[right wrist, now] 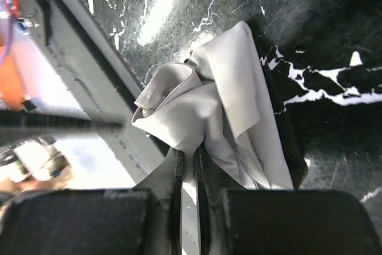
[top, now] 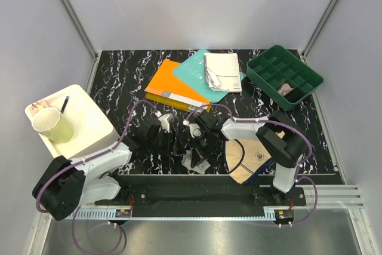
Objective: Roll the underwear
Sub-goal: Roll the underwear to the corner of the board.
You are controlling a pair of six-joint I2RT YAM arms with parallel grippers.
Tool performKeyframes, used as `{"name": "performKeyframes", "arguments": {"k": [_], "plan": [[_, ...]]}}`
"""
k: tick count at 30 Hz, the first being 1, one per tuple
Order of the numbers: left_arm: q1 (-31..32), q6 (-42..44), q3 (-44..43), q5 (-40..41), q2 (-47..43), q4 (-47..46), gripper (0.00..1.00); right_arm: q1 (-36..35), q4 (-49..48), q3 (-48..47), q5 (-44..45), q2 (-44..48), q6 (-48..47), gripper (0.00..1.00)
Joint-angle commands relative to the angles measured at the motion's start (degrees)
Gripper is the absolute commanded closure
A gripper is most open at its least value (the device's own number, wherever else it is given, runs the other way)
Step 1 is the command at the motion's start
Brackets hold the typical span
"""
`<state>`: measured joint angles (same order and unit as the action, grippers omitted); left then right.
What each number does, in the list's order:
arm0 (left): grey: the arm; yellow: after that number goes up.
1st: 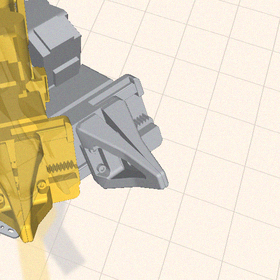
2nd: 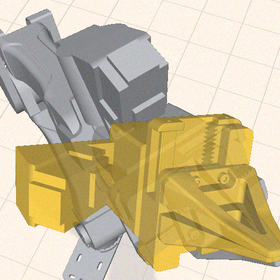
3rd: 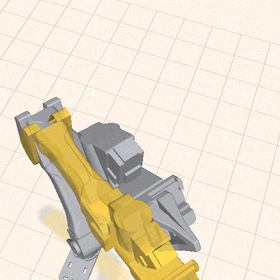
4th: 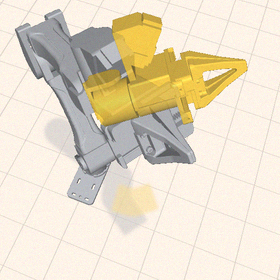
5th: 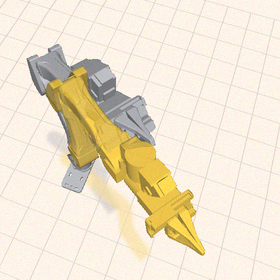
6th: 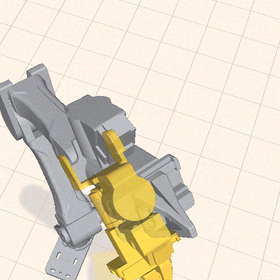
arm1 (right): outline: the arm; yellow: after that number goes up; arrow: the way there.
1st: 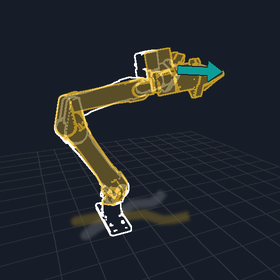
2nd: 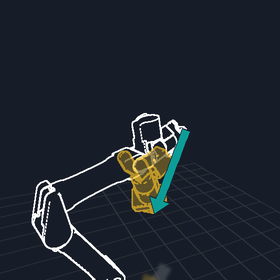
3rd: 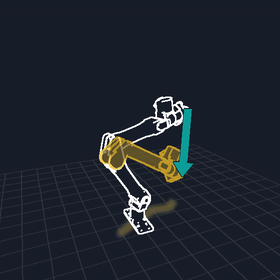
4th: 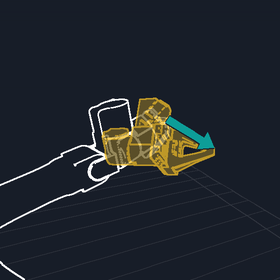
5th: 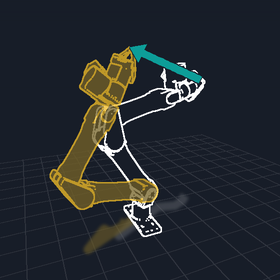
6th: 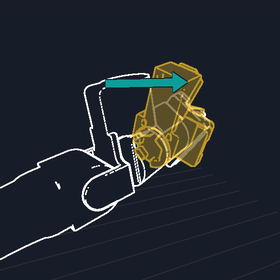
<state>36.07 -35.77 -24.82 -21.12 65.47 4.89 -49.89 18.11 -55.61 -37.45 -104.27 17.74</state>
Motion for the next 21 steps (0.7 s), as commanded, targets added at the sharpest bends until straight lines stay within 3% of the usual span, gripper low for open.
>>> {"name": "performKeyframes", "arguments": {"k": [1, 17, 21], "plan": [[3.21, 1.84, 0.21, -2.08, 0.09, -7.16, 0.4, 1.81, 2.28, -2.83, -7.81, -3.22, 0.02, 0.99], [6.11, 0.44, 3.02, -3.48, 4.83, -12.18, 0.5, 5.94, 3.16, -4.41, -12.11, -9.11, -0.33, 0.99], [6.38, -0.18, 3.72, -4.98, 6.33, -14.72, 0.57, 6.38, 3.16, -4.59, -12.29, -9.55, -0.33, 0.99]]}}
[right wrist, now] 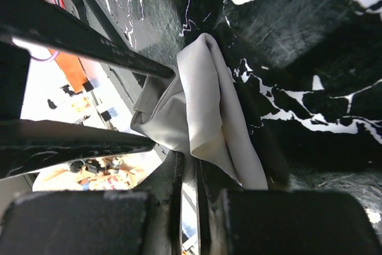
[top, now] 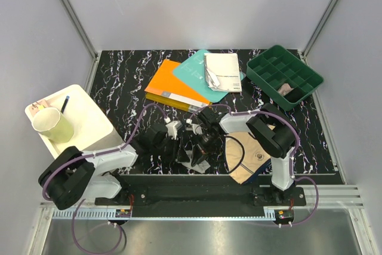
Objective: Roll the underwear
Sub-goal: Roll the underwear to the corner of the board.
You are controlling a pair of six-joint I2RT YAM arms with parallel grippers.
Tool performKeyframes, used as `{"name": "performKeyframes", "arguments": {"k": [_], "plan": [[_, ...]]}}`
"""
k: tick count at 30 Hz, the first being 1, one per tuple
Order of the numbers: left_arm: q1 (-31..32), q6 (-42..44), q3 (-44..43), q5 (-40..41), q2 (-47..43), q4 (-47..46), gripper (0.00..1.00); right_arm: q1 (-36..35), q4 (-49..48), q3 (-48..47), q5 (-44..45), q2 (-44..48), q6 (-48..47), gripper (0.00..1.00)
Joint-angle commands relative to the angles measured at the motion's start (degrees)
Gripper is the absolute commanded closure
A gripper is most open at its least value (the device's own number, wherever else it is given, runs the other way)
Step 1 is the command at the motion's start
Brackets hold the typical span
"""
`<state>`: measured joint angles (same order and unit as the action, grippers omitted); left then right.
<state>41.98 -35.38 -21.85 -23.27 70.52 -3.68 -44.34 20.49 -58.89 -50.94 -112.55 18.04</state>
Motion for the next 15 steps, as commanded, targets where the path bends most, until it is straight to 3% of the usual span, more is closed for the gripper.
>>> {"name": "performKeyframes", "arguments": {"k": [1, 3, 4, 5, 8, 11, 15], "plan": [[0.39, -0.66, 0.93, -3.27, 1.63, -6.42, 0.67, 1.09, 0.78, -1.31, 1.02, -1.44, -0.73, 0.98], [0.39, -0.75, 1.19, -3.36, 2.86, -6.69, 0.81, 1.36, 0.69, -1.14, 0.84, -1.27, -0.55, 0.94], [0.39, -1.1, 1.1, -2.76, 3.3, -6.43, 0.97, 1.88, 0.69, -1.14, 0.84, -1.01, -0.47, 0.91], [0.47, -1.45, 1.1, -1.97, 4.26, -5.9, 1.0, 1.97, 0.78, -0.96, 0.84, -0.31, -0.29, 0.81], [0.39, -3.64, 1.72, 0.32, 4.71, -5.63, 1.0, 3.55, 0.78, -0.26, 1.45, 1.89, -0.03, 0.61], [0.04, -5.75, 2.07, 1.47, 4.97, -5.72, 1.0, 4.87, 0.87, 0.7, 2.33, 4.7, 0.33, 0.48], [-0.84, -8.39, 3.21, 1.82, 5.15, -6.6, 1.0, 5.58, 0.95, 2.29, 5.57, 8.66, 0.24, 0.38]]}}
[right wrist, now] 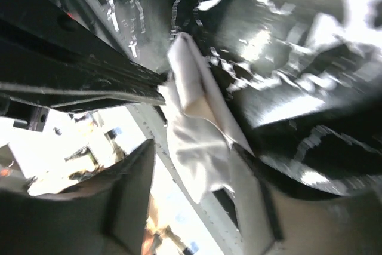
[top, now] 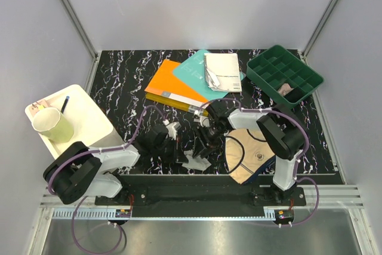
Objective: Roll the underwear
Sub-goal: Roll the underwear to the corner of the board.
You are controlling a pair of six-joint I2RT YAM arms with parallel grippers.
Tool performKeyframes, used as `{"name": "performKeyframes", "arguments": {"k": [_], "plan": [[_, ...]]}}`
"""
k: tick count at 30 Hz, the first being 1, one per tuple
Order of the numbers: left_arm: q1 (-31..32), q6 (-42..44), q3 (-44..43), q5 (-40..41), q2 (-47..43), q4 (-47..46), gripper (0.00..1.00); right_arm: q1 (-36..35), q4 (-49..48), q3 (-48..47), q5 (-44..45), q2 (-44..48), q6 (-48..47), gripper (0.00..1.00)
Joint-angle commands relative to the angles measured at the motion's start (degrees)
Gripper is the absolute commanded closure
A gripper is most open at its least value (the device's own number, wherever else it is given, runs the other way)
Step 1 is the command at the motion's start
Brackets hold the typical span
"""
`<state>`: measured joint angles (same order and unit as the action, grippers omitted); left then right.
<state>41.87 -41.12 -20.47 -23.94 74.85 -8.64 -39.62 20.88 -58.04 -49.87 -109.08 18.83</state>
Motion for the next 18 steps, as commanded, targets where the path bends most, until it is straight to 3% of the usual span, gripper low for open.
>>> {"name": "performKeyframes", "arguments": {"k": [1, 11, 18], "plan": [[-0.91, -3.6, 2.01, 2.41, 0.74, -1.81, 1.0, 0.86, 0.47, 2.4, 5.39, 7.02, -0.81, 0.37], [-4.42, -9.23, 3.86, -1.45, 2.93, -5.15, 1.0, -2.03, -15.68, 17.33, 21.64, 30.4, -0.29, 0.35], [-6.27, -11.08, 4.56, -4.71, 4.52, -7.17, 1.0, -9.86, -28.08, 25.25, 29.56, 35.16, -1.51, 0.35]]}}
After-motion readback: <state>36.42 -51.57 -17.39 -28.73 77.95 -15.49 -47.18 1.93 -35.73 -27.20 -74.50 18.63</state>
